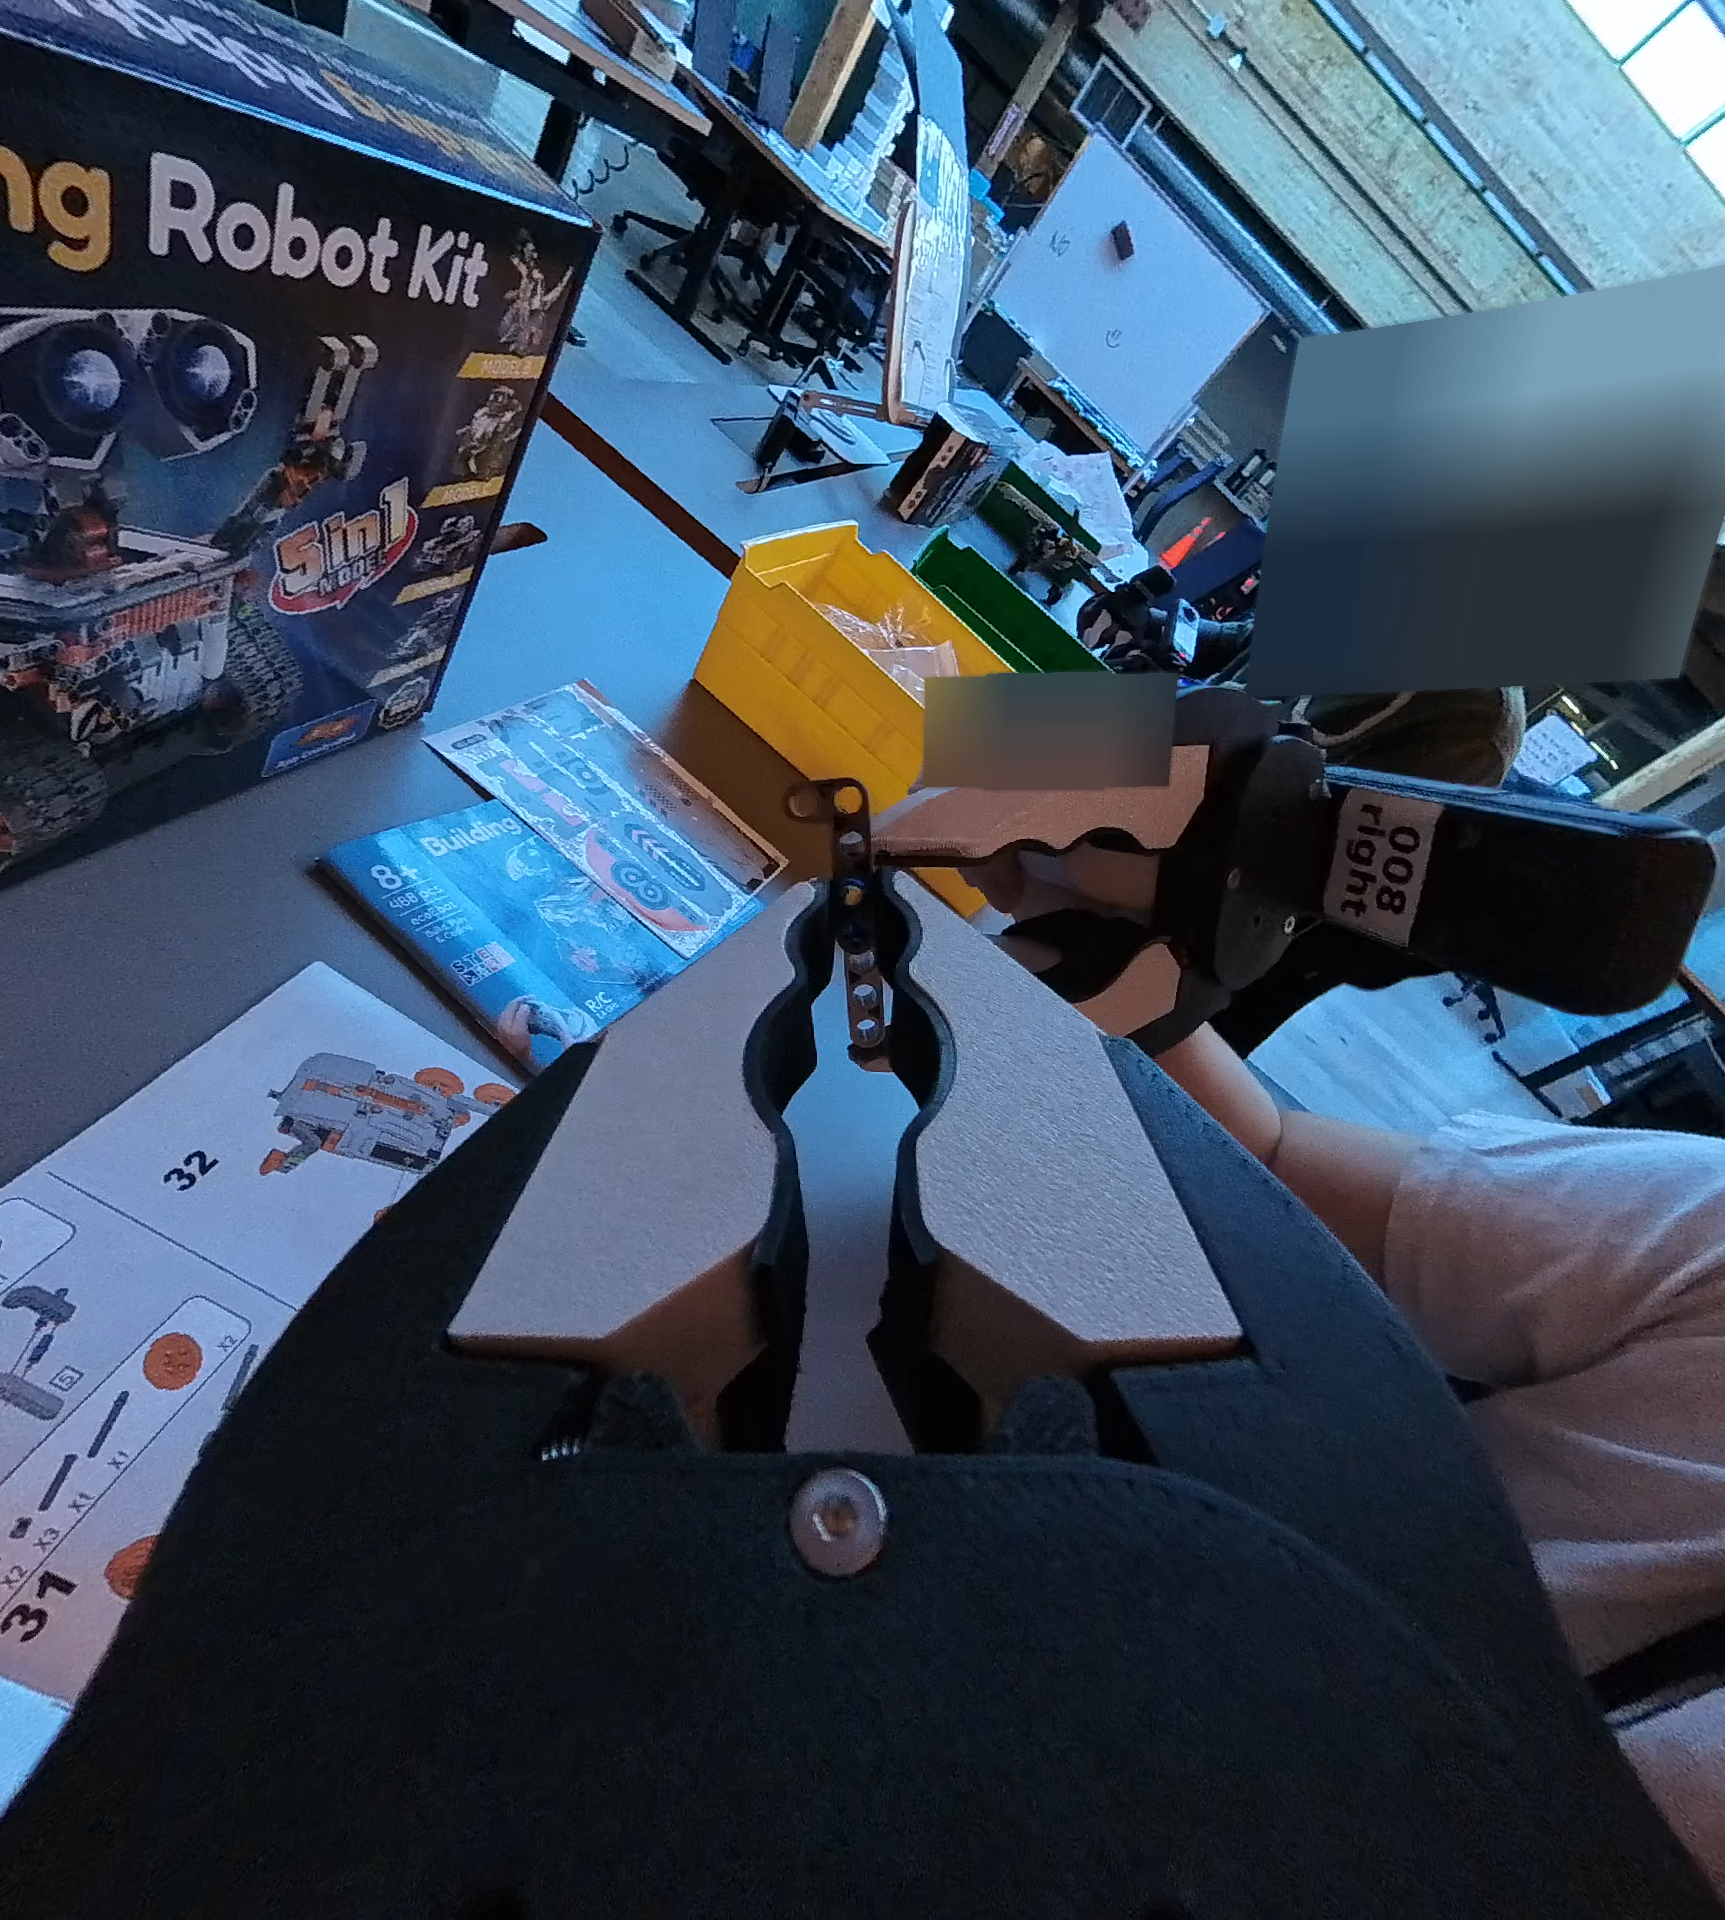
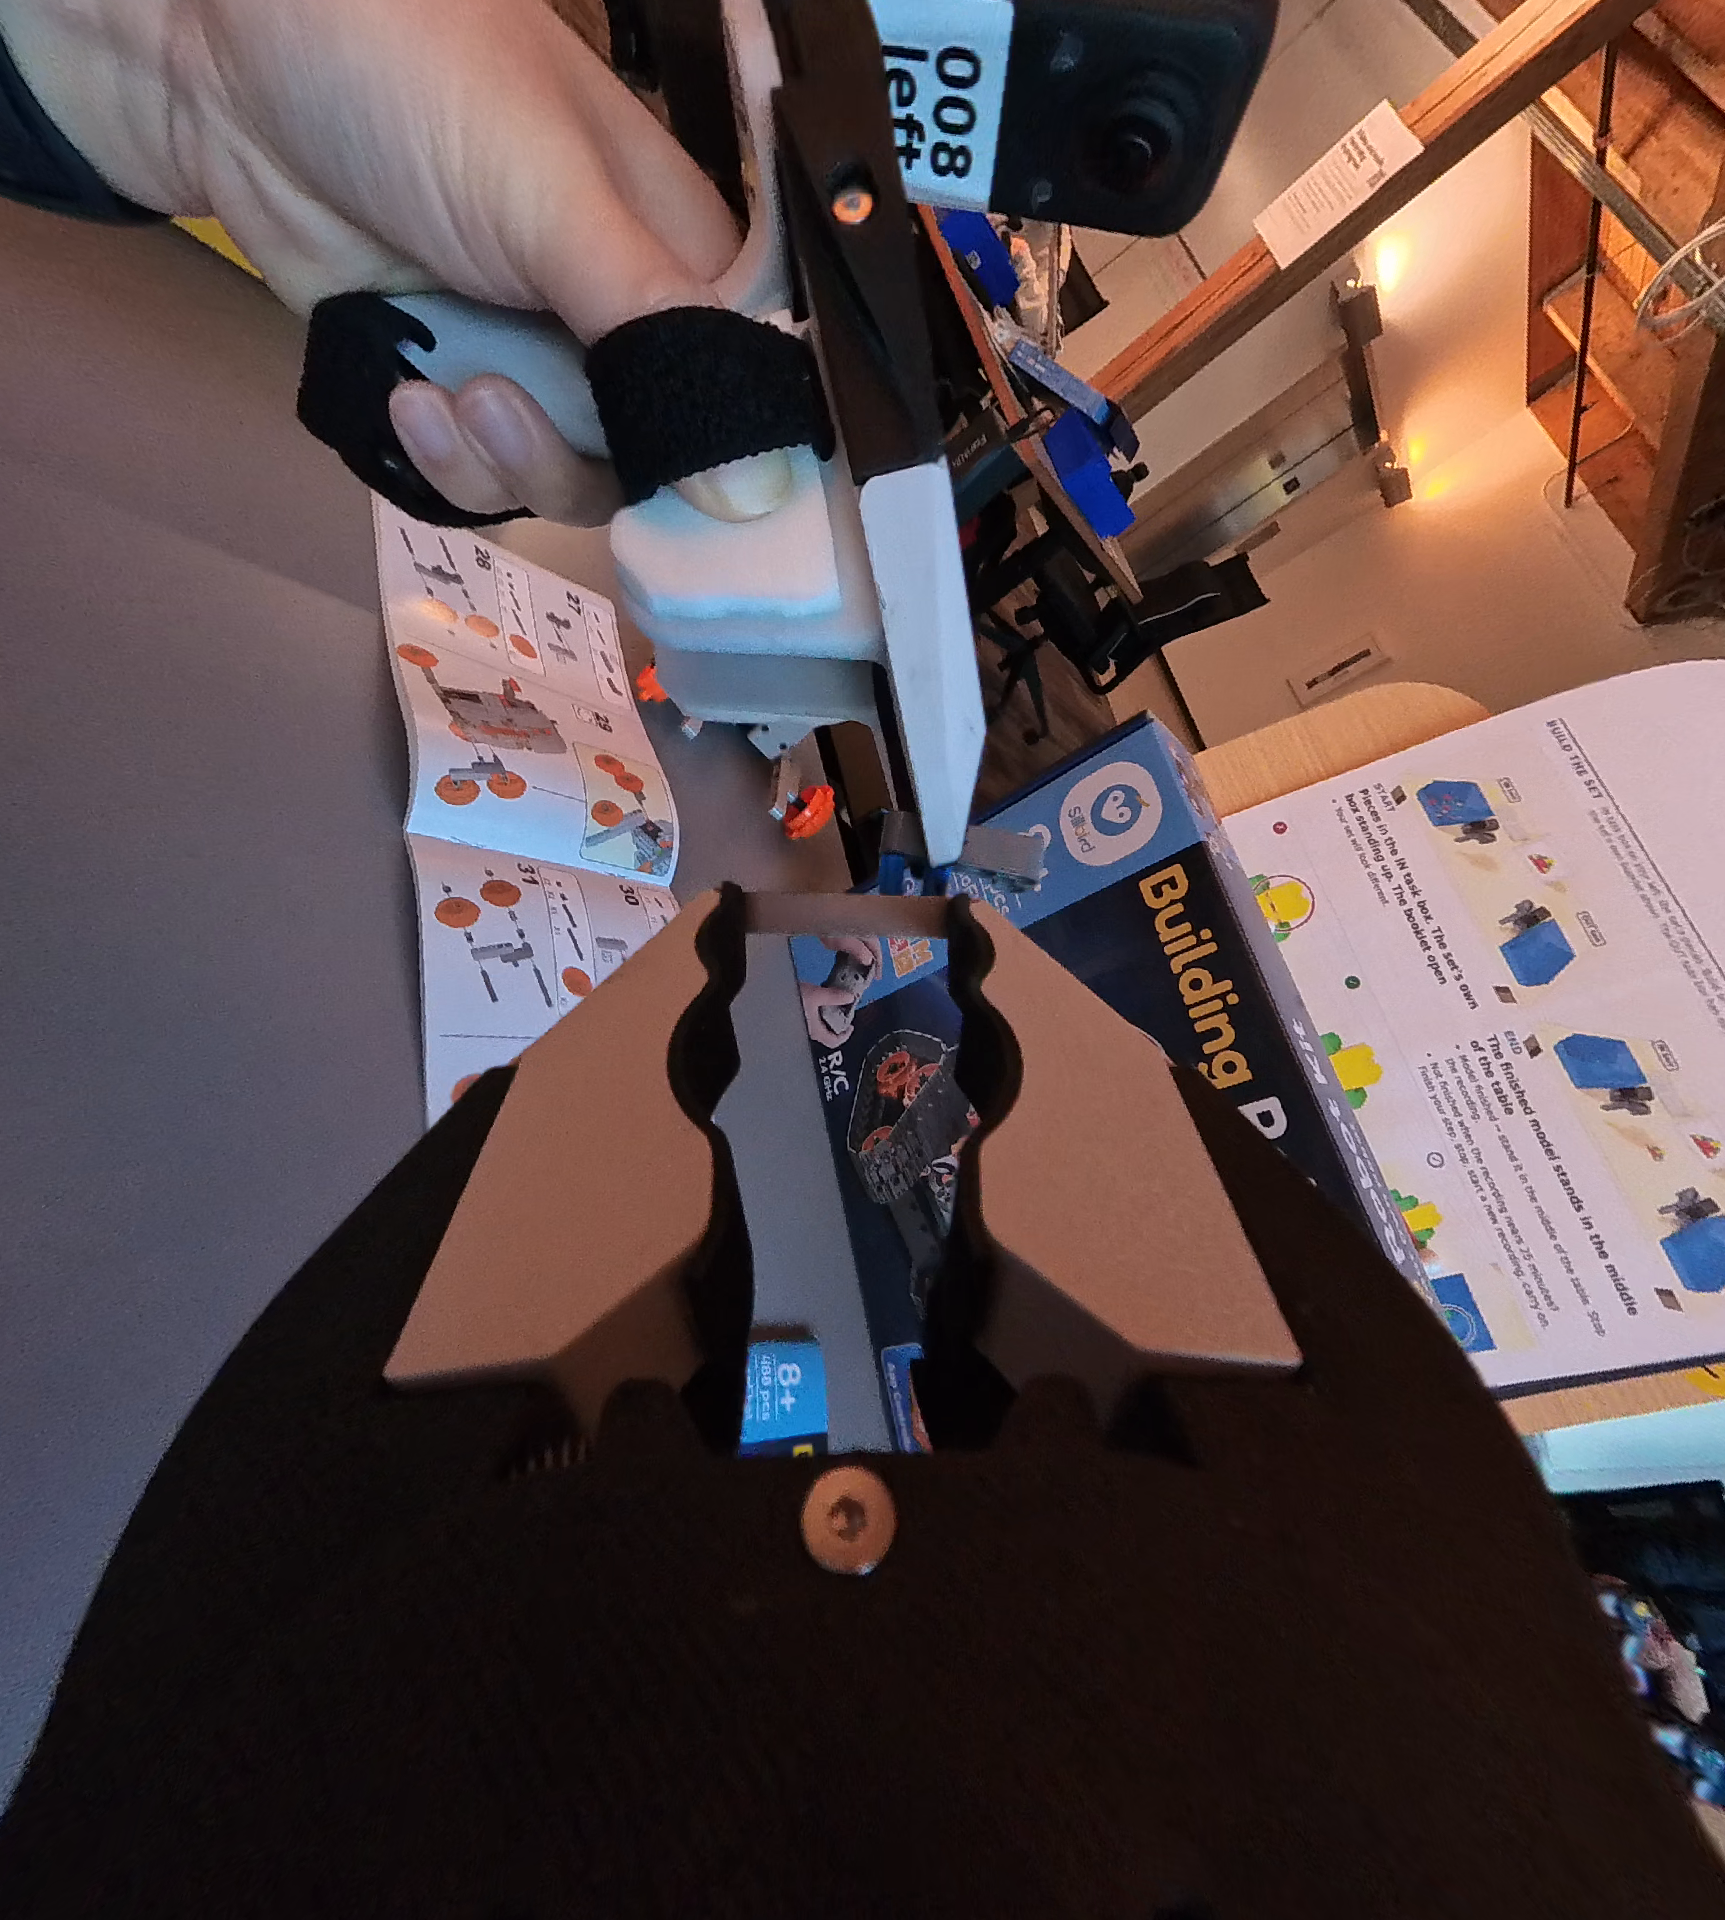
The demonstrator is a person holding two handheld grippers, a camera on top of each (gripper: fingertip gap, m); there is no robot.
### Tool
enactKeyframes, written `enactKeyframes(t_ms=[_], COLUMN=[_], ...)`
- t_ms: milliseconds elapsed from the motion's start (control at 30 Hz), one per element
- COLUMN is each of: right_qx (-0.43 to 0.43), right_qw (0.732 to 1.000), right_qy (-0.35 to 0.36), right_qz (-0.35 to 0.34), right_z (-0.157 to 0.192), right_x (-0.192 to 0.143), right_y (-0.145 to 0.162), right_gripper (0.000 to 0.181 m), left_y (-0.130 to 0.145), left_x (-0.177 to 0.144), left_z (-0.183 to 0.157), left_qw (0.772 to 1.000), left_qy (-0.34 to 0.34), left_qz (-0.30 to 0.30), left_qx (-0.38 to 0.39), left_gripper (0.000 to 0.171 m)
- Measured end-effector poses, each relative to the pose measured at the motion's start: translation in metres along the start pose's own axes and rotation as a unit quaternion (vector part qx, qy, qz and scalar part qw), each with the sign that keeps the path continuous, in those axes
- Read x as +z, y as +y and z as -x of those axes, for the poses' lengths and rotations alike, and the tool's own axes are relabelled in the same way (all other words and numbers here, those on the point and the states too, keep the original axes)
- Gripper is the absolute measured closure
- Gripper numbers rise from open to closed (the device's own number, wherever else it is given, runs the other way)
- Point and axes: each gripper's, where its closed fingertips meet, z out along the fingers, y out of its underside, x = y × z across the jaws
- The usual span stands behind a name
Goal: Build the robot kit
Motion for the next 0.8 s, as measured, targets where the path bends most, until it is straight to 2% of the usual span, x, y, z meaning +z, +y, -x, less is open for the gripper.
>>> enactKeyframes(t_ms=[800], right_qx=[0.042], right_qw=[0.998], right_qy=[0.027], right_qz=[0.029], right_z=[-0.0094], right_x=[0.0085], right_y=[0.0082], right_gripper=[0.145], left_y=[-0.0090], left_x=[0.0070], left_z=[0.0105], left_qw=[0.995], left_qy=[-0.070], left_qz=[-0.041], left_qx=[0.056], left_gripper=[0.167])
